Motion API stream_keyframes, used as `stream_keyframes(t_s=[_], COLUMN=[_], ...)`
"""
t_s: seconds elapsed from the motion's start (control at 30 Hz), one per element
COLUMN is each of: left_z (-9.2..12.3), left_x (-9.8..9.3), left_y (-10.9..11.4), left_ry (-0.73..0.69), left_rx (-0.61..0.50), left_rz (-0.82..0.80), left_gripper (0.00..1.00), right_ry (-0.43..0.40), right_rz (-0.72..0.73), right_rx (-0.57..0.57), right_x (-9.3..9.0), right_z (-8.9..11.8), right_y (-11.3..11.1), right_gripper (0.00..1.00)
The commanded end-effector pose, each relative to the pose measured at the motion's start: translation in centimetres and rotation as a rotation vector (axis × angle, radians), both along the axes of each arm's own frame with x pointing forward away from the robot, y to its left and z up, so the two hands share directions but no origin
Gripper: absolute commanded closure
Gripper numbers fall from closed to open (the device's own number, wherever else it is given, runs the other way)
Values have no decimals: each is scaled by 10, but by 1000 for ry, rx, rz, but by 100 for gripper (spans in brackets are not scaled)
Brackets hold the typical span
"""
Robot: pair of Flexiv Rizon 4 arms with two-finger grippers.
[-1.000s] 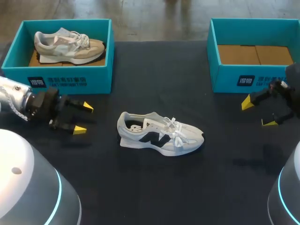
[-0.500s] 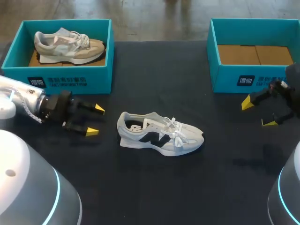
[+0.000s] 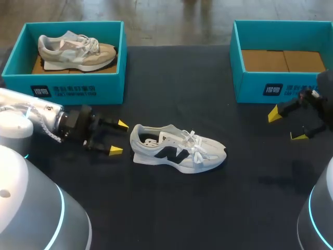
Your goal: Take the shoe out of the shoebox, open the shoe tongue, remove and reinsert the insole, then place the shoe into the shoebox
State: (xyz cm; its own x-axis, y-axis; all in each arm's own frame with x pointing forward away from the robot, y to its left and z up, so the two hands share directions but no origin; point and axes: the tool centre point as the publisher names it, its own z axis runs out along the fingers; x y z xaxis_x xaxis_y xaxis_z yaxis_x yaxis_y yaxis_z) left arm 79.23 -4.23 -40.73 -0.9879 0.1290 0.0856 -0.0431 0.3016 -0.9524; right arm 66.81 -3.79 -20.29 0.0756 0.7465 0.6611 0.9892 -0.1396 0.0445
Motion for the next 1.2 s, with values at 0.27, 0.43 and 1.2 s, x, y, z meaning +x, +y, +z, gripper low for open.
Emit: stream_keyframes(t_s=[0.27,0.43,1.2], left_z=[-4,-7,-13], left_x=[0,-2,-11], left_y=[-23,-29,-48], left_ry=[0,7,17], left_rx=[-9,-2,-2], left_rz=[4,1,-38], left_gripper=[0,0,0], right_ry=[0,0,0], right_rz=[-1,-1,-1], right_rx=[-3,-3,-3], right_x=[0,0,0], right_z=[0,0,0], right_y=[1,1,1], right_gripper=[0,0,0])
